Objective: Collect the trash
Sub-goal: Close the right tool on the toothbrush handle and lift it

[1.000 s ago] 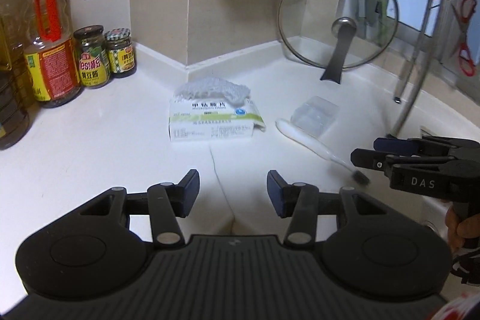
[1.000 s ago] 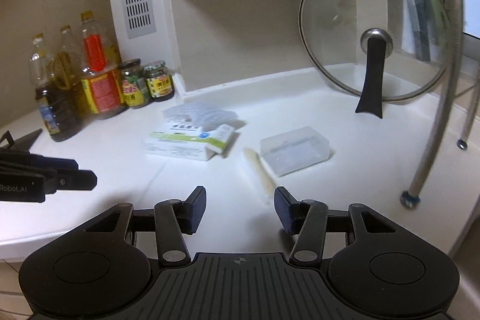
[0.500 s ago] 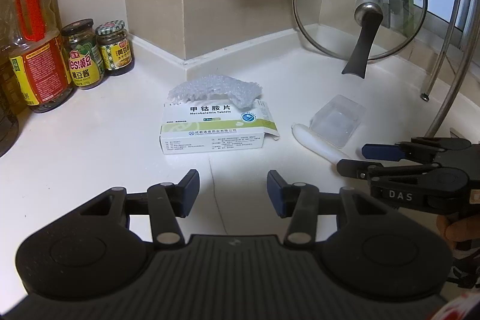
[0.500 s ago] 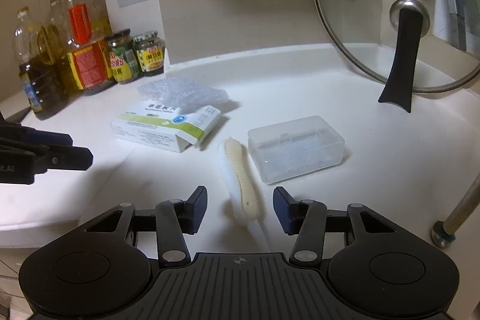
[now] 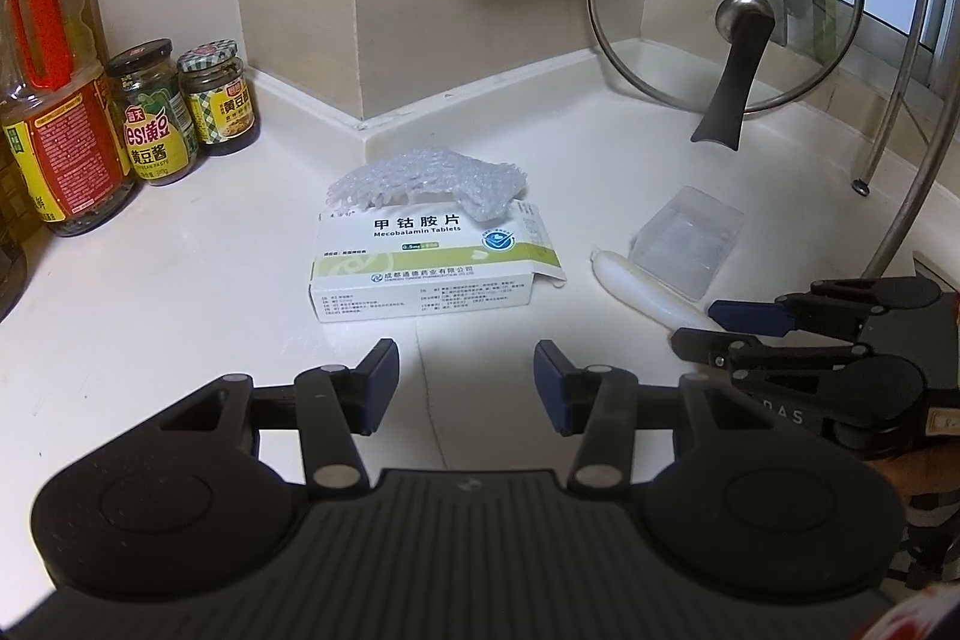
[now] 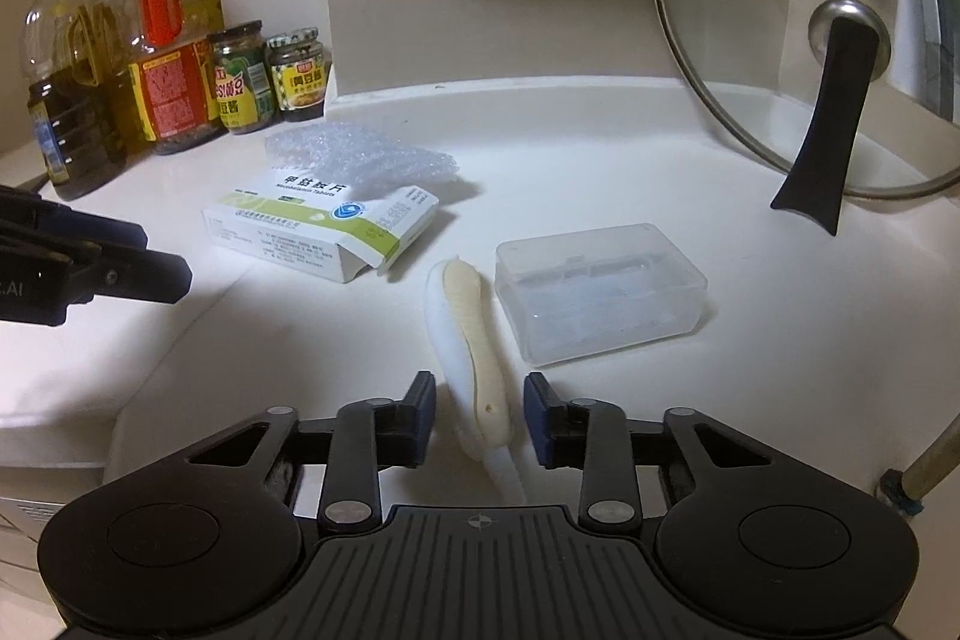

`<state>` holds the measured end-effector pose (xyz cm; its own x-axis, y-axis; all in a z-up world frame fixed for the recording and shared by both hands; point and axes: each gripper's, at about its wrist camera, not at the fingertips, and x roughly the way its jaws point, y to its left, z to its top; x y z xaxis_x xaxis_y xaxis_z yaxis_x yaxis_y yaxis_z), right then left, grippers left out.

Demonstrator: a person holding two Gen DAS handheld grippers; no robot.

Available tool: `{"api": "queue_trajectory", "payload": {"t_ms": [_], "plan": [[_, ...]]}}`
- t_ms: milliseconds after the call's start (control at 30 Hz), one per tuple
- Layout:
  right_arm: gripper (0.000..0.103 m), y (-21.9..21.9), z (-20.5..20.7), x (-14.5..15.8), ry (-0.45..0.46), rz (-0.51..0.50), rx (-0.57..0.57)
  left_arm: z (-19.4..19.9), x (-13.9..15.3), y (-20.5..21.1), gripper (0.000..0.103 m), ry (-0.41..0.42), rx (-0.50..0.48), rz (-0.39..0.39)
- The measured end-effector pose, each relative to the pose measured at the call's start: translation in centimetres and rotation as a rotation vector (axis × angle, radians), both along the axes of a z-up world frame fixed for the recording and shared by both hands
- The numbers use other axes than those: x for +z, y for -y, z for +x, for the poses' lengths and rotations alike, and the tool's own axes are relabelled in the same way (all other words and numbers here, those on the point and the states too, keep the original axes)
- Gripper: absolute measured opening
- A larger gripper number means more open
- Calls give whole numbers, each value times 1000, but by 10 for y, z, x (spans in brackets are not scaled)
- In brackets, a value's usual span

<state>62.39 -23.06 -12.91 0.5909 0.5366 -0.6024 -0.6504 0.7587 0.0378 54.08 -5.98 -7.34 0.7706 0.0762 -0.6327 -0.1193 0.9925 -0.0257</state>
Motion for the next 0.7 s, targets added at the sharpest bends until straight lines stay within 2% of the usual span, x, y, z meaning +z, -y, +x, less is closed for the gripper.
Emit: {"api": "queue_trajectory", "payload": {"t_ms": [333, 700], "plan": [[21, -4, -4, -1, 24, -8, 4, 3, -2, -2, 45, 2, -9, 6], [21, -9, -11, 17, 59, 45, 22, 11, -3, -8, 45, 18, -7, 73]]}}
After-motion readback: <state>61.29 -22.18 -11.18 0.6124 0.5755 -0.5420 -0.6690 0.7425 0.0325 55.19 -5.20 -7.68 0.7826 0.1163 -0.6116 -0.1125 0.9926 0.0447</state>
